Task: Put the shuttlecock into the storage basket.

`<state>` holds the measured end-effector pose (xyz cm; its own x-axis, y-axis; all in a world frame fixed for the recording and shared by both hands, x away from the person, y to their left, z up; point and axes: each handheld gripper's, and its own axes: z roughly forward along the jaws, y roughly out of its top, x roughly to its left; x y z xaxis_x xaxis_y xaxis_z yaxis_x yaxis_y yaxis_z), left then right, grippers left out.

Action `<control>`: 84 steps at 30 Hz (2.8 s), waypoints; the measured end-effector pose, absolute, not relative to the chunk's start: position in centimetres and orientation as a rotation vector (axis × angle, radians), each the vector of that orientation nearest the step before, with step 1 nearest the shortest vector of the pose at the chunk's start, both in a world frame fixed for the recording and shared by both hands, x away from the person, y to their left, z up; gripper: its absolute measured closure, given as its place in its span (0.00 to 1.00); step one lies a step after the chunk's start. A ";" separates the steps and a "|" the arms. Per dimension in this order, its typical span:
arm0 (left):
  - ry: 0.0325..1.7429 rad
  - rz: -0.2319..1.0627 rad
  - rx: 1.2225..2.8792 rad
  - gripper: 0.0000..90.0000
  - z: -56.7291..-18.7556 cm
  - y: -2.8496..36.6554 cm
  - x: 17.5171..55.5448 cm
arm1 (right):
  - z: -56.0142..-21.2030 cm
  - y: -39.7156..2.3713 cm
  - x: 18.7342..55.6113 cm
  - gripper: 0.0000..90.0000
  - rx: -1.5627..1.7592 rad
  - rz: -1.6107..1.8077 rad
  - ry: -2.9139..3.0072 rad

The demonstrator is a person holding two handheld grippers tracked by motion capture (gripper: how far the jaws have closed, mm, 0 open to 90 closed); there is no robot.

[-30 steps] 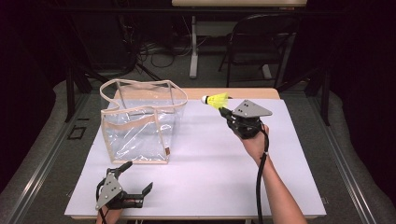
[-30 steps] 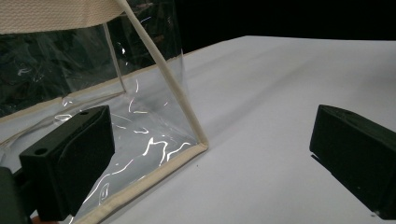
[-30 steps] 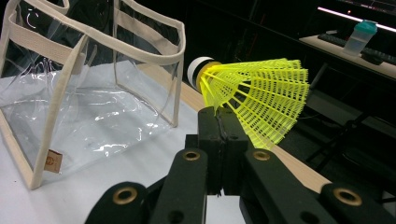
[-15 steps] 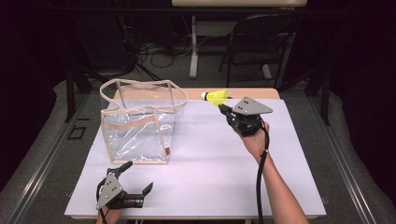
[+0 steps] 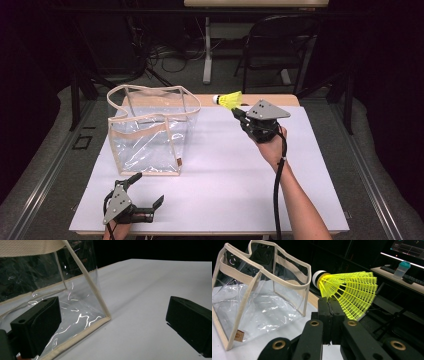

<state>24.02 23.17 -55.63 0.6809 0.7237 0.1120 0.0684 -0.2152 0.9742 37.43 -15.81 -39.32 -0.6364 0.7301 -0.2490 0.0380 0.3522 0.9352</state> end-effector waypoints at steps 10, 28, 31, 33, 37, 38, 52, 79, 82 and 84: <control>0.643 0.684 1.704 0.00 -55.6 23.2 24.0 | -38.7 -15.3 37.5 1.00 0.649 1.328 1.947; 0.645 0.682 1.702 0.00 -55.6 23.2 23.9 | -37.8 -14.3 37.8 1.00 0.618 1.328 1.953; 0.644 0.682 1.702 0.00 -55.6 23.2 24.0 | -37.7 -14.1 37.9 1.00 0.612 1.327 1.953; 0.645 0.680 1.703 0.00 -55.6 23.2 24.0 | -37.6 -14.0 37.9 1.00 0.610 1.326 1.955; 0.644 0.680 1.703 0.00 -55.6 23.2 23.9 | -37.4 -13.7 38.0 1.00 0.601 1.325 1.958; 0.644 0.680 1.703 0.00 -55.6 23.2 23.9 | -37.4 -13.6 38.0 1.00 0.599 1.324 1.958; 0.637 0.684 1.701 0.00 -55.6 23.2 23.9 | -37.1 -12.7 38.1 1.00 0.570 1.306 1.977; 0.644 0.686 1.698 0.00 -55.6 23.2 24.0 | -36.2 -10.2 38.7 1.00 0.521 1.301 2.003; 0.643 0.685 1.698 0.00 -55.6 23.2 24.0 | -36.0 -10.0 38.8 1.00 0.515 1.306 2.008; 0.642 0.684 1.699 0.00 -55.6 23.2 24.0 | -35.9 -9.8 38.8 1.00 0.512 1.303 2.012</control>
